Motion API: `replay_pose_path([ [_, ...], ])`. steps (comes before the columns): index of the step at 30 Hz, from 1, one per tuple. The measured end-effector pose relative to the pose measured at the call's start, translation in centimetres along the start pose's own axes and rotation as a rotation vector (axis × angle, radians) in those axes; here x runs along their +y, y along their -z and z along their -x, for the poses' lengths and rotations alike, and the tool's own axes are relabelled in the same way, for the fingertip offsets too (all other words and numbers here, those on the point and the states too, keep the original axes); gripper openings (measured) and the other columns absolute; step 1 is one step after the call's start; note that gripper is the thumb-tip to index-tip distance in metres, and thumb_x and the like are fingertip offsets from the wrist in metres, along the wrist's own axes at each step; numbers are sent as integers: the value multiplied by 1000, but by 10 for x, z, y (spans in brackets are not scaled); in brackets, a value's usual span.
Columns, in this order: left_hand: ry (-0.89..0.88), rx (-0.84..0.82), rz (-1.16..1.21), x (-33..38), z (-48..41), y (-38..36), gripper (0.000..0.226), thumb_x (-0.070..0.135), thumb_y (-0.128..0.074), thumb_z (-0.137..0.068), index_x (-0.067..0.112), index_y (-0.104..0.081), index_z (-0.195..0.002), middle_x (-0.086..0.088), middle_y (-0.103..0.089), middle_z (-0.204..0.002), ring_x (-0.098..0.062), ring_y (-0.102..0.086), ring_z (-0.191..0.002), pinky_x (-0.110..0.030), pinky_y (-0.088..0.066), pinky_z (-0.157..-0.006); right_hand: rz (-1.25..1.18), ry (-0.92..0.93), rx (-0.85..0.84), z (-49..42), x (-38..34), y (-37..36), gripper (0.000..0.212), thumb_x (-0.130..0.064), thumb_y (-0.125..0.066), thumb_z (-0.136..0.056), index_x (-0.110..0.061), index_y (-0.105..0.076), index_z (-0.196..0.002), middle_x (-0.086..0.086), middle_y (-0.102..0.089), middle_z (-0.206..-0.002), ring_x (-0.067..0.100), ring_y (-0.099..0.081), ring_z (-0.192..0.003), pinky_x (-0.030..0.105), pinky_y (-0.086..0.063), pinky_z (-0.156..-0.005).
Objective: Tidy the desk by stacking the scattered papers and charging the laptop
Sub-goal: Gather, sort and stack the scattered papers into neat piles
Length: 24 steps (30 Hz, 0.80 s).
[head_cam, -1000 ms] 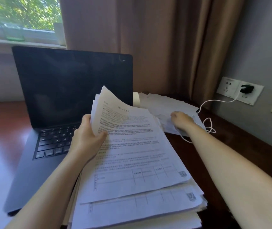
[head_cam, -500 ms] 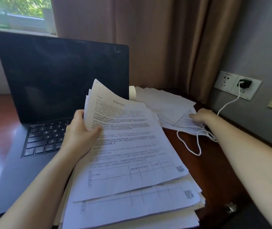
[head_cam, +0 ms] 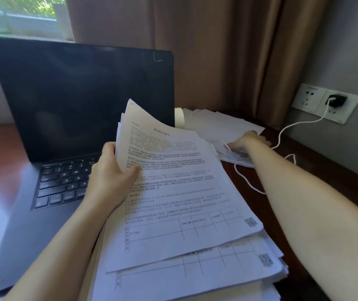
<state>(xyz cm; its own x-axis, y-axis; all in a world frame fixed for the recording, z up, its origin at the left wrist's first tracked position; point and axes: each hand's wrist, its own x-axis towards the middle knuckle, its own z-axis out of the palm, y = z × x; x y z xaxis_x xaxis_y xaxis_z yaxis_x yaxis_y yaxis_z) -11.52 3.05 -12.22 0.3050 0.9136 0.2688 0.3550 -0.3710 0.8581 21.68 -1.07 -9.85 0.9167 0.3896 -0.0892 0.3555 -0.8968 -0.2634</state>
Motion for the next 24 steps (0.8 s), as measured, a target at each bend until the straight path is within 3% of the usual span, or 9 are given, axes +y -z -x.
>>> replay_pose_path([
  [4,16,-3,-9,0,-1,-1,35,19,-65,-85,29,-41,-109,21,-52,-88,-10,-55,-83,-30,-44,-68,-10,-1,7,-1,1,7,105,-56,-72,-74,-3,-17,-146,18,-30,-145,35,-34,-131,39,-37,-101],
  [11,26,-7,2,0,-1,0,36,20,-66,-85,29,-41,-110,18,-54,-89,-12,-57,-86,-32,-46,-70,-85,-36,-63,-11,-4,7,122,-48,-78,-70,-4,4,-149,21,-29,-148,37,-35,-132,44,-37,-106],
  [14,30,-9,4,-1,-1,0,36,20,-65,-85,30,-41,-110,16,-55,-90,-14,-59,-88,-34,-49,-72,-152,-29,-78,-13,-5,7,117,-41,-74,-76,-3,9,-149,20,-25,-150,36,-32,-133,39,-36,-104],
  [18,33,-12,16,0,-1,0,36,19,-66,-85,29,-41,-109,19,-54,-89,-12,-58,-87,-31,-47,-70,-376,44,-64,-15,-6,3,91,-13,-70,-82,-3,-9,-149,24,-19,-152,40,-22,-139,47,-22,-111],
  [22,19,-16,33,-1,-2,-1,37,17,-66,-86,27,-41,-111,20,-52,-90,1,-54,-82,-20,-41,-60,-522,22,-137,-16,6,7,60,-6,-68,-78,0,-44,-134,18,-48,-136,34,-47,-125,41,-42,-99],
  [24,21,-14,41,-2,-3,-1,38,16,-66,-86,26,-42,-112,21,-52,-89,4,-52,-79,-16,-38,-58,-593,-12,-168,-15,12,13,49,-6,-66,-81,0,-48,-127,10,-55,-123,28,-55,-114,34,-45,-90],
])
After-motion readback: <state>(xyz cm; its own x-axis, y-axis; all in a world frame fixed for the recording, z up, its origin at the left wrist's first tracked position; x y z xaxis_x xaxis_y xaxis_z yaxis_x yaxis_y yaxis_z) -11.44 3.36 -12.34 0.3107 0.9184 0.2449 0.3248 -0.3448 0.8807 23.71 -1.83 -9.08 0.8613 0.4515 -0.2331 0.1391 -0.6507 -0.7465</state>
